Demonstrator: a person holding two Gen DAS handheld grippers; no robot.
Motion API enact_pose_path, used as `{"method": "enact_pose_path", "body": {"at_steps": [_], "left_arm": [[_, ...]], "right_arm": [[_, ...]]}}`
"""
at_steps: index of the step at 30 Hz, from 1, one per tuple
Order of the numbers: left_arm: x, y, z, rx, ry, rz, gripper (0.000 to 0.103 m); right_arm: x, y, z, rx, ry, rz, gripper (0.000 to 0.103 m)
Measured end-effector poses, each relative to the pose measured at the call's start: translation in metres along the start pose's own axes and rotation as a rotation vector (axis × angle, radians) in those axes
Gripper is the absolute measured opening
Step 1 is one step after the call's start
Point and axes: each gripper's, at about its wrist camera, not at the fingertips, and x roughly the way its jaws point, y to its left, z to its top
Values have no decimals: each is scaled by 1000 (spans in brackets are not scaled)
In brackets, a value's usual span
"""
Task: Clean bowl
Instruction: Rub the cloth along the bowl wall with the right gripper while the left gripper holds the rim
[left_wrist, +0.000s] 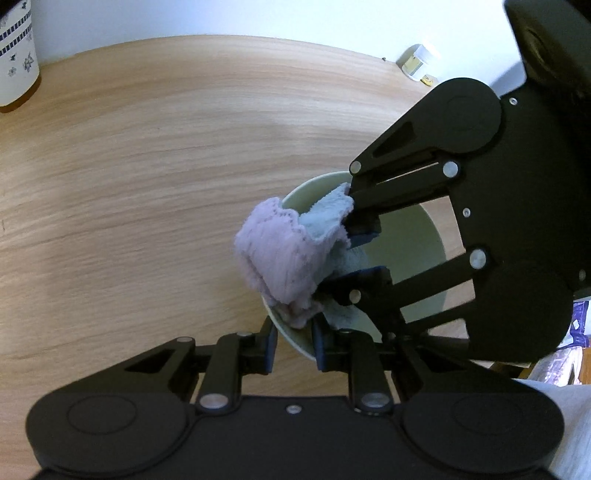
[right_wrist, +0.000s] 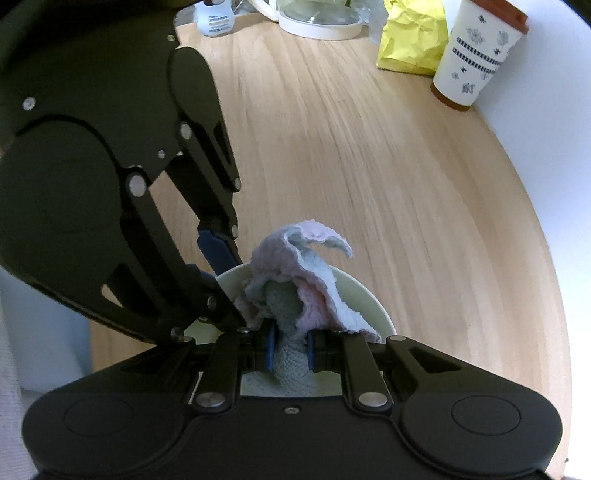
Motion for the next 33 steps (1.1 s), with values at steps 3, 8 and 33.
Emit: {"method": "enact_pose_path", "body": {"at_steps": [3,8,33], "left_arm": [[0,-3,-1,-1,0,4,18],[0,-9,0,-1,8,21,17],[-3,-12,-2,26,14,45,14]], "right_arm": [[-1,-7,-2,40,-3,31,17],[-1,-12,-8,70,-2,55,17],[-8,3,-25,29,257,-21,16]]}}
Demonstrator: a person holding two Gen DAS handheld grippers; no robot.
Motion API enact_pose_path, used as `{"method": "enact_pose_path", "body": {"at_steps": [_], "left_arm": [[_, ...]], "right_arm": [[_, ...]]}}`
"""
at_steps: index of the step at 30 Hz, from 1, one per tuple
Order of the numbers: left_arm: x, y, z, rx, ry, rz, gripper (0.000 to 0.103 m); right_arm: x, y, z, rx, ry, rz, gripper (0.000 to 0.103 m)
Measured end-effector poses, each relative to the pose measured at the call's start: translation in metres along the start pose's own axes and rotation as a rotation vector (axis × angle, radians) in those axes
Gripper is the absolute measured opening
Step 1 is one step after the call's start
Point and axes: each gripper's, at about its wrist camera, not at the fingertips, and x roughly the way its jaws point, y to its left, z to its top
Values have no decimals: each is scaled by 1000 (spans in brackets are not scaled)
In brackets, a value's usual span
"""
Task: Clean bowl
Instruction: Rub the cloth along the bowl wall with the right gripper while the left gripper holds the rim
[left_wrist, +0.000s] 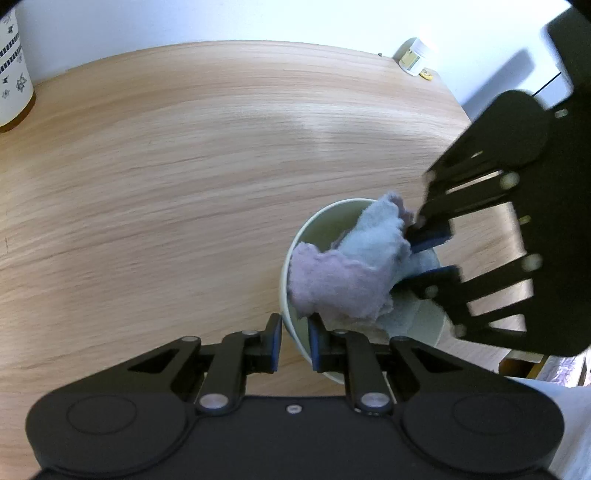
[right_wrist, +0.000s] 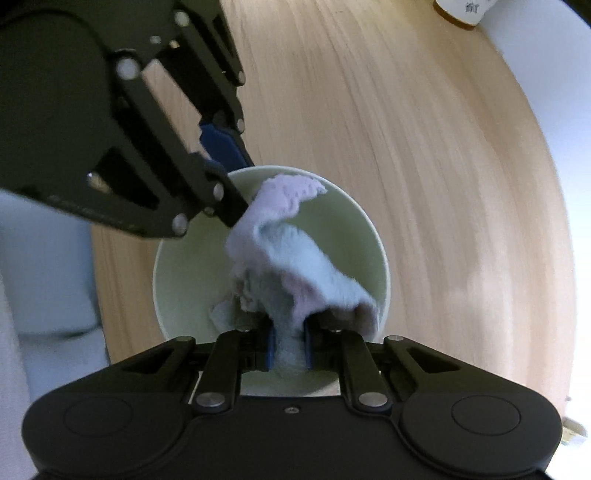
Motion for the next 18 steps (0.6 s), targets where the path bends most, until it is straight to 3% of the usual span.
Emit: {"method": "enact_pose_path", "body": {"at_steps": [2,4,5,8,9,12,18], "left_arm": [[-1,2,-1,-13,-1,-7,14],[-1,3,-3,-20,-2,-12,14],[-2,4,-3,-22,-2,-14,14],[-6,6,-3,-25,0,-19,14],[-10,6,-1,-22,1,-19,14],[-14,4,0,-4,5,-22,15],[-10,5,1,17,12,-18,15]], "right_arm": [[-19,-3,-8,75,-69,-1,16],[-27,2,-12,72,-121,-41,23],[-30,6,-13,62,-150,-61,32],[-37,15,-17,34,-221,-106,38],[-38,18,-18,24,-236,-113,44],[-49,37,-28,-101,-332,-176,50],[-47,59,-27,-329,-356,-188,50]]}}
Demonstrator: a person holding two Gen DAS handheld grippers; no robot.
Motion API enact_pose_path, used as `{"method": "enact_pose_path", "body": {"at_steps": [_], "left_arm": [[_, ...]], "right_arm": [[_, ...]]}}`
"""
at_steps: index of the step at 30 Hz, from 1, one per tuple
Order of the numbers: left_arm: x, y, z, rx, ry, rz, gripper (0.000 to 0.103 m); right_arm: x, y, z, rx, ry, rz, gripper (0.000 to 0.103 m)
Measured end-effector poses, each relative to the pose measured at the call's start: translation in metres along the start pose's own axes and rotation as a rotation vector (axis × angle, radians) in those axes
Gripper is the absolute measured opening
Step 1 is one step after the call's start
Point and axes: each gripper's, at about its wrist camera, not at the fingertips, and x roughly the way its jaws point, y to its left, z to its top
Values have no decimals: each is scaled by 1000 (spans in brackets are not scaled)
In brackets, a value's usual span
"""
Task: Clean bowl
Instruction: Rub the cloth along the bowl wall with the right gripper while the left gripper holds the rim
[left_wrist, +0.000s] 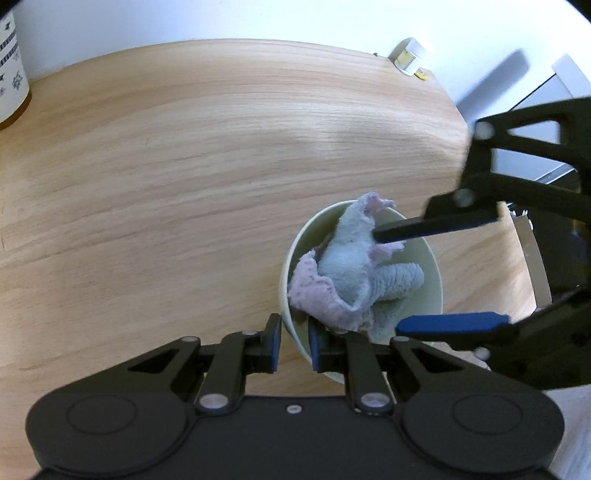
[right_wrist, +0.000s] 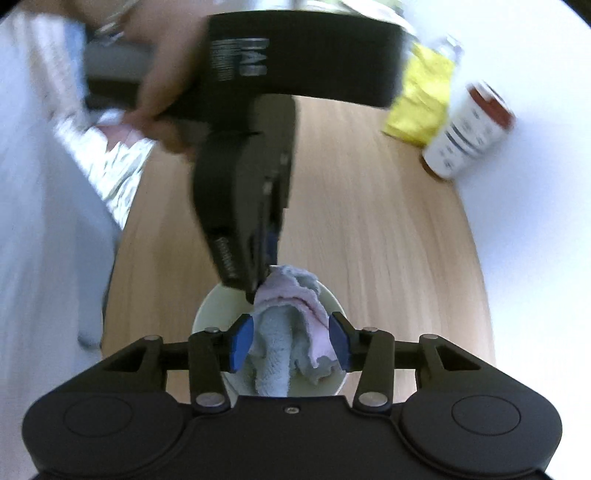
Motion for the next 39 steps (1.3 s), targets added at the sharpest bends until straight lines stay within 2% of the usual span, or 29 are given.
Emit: {"method": "enact_pose_path", "body": {"at_steps": [4,10,13,19,20,21,23,26,29,33,39], "left_arm": [[-1,1,-1,1,-2,-1,14],[4,0,-1,-22,-9,-13,15],[3,0,-1,-25,-12,-10,14],[2,0,-3,-51,-22,-16,15],[2,-2,-4,-54,-23,-12,15],[2,-3,-5,-59,-24,-8,15],[2,-4,-7,-74,-27,-3,15],[2,-5,-7,-84,-35,1,15],[2,-4,-8,-85,-36,-2,15],[2,-5,-8,-67,-39,-3,15],[1,-4,-8,-55,-21,-12,17]], "right_arm": [[14,-7,-3,-86,66,54,50],[55,-16,1,-101,113,103,45],[72,-21,4,-104,141,128,39],[81,-25,0,30,162,138,33],[81,-26,-2,65,166,139,28],[79,-29,-4,99,174,131,22],[73,-33,-7,153,184,112,18],[57,-39,-12,287,169,28,17],[38,-35,-15,346,136,-46,17],[25,-20,-13,323,138,-139,17],[42,-22,-6,315,188,-168,17]]}}
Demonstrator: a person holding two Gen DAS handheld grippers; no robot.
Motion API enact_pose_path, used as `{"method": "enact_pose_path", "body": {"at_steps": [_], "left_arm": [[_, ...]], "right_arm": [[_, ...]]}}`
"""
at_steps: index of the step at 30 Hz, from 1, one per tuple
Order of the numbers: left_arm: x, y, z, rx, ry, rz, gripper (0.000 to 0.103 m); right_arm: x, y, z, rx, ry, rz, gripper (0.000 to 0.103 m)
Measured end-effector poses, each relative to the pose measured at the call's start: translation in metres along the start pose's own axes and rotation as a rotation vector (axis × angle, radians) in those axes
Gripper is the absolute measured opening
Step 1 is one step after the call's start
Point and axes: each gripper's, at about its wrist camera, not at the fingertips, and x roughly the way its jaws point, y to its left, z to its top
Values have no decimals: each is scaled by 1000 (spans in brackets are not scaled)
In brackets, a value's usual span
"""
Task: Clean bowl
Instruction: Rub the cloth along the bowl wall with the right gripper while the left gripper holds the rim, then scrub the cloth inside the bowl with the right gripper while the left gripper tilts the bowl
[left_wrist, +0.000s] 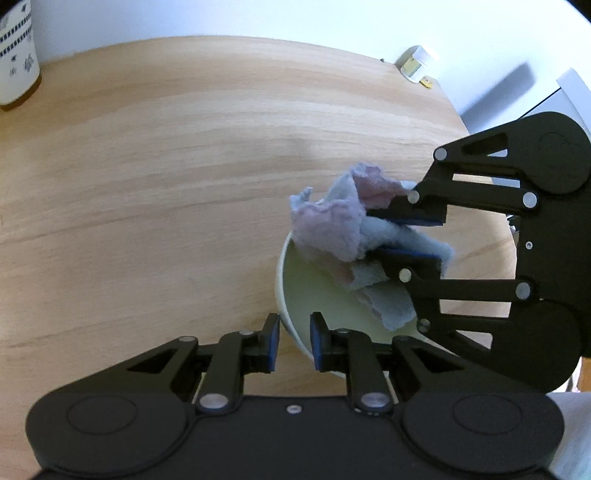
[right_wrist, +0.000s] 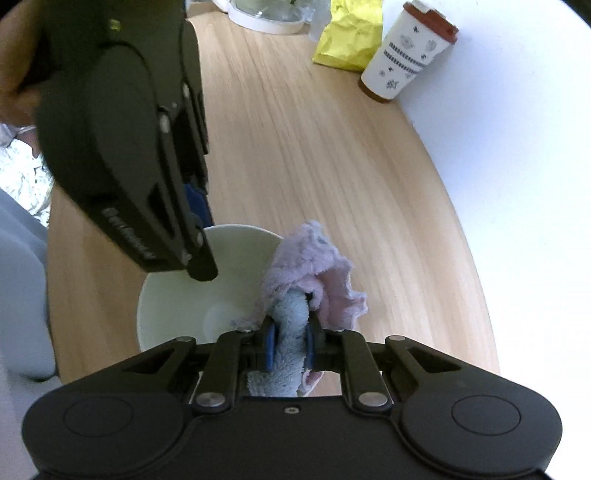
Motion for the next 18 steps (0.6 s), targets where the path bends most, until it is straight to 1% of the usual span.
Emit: {"method": "enact_pose_path", "body": {"at_steps": [2,5,11,14,16,18], "left_arm": [[1,-1,2,11,0,1,17],[3,0,3,3,-3,-13,17],[3,3,2,-2,-1,-23,18],[2,6,0,-12,0,-34,18],[2,8,-1,-22,-6,-41,18],[2,9,-1,-26,-6,-47,17]], "right_arm": [[2,0,3,2,9,-7,16],[10,-4,4,39,42,30,16],[33,-15,9,119,117,128,16],[41,-23,14,192,158,193,17],[46,-31,16,252,179,248,17],[48,-37,15,277,178,287,17]]}}
